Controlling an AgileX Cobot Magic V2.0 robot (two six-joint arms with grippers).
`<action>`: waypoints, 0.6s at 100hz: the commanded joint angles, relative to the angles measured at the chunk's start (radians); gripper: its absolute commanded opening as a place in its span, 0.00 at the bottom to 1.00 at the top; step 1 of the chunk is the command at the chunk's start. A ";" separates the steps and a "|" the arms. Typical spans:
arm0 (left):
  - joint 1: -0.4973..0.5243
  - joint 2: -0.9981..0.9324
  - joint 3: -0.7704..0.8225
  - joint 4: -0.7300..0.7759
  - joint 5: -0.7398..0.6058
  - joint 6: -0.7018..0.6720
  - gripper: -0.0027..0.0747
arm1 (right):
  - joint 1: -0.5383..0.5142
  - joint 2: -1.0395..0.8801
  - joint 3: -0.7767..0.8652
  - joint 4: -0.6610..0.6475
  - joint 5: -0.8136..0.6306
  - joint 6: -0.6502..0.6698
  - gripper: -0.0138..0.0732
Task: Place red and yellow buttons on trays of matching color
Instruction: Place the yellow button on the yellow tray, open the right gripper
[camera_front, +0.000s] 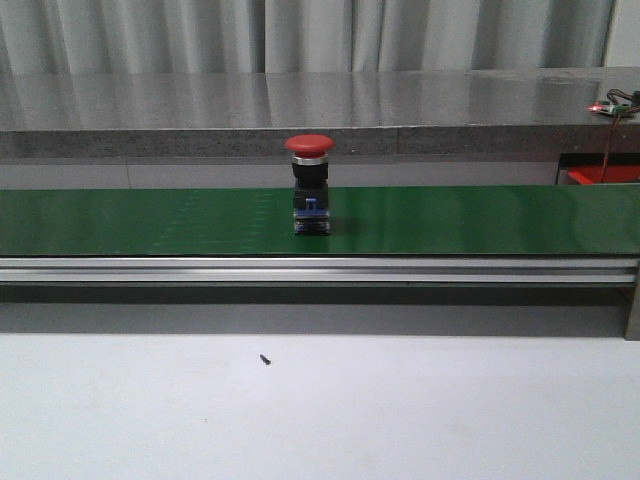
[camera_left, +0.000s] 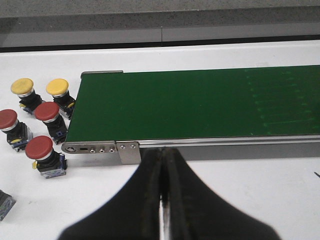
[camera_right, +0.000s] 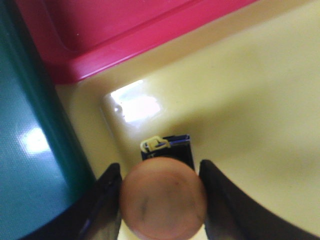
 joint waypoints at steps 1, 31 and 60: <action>-0.006 0.004 -0.028 -0.022 -0.071 -0.004 0.01 | -0.005 -0.023 -0.021 0.003 -0.049 -0.003 0.44; -0.006 0.004 -0.028 -0.022 -0.071 -0.004 0.01 | -0.005 -0.013 -0.028 0.004 -0.081 -0.003 0.75; -0.006 0.004 -0.028 -0.022 -0.071 -0.004 0.01 | 0.003 -0.122 -0.029 0.005 -0.076 -0.015 0.74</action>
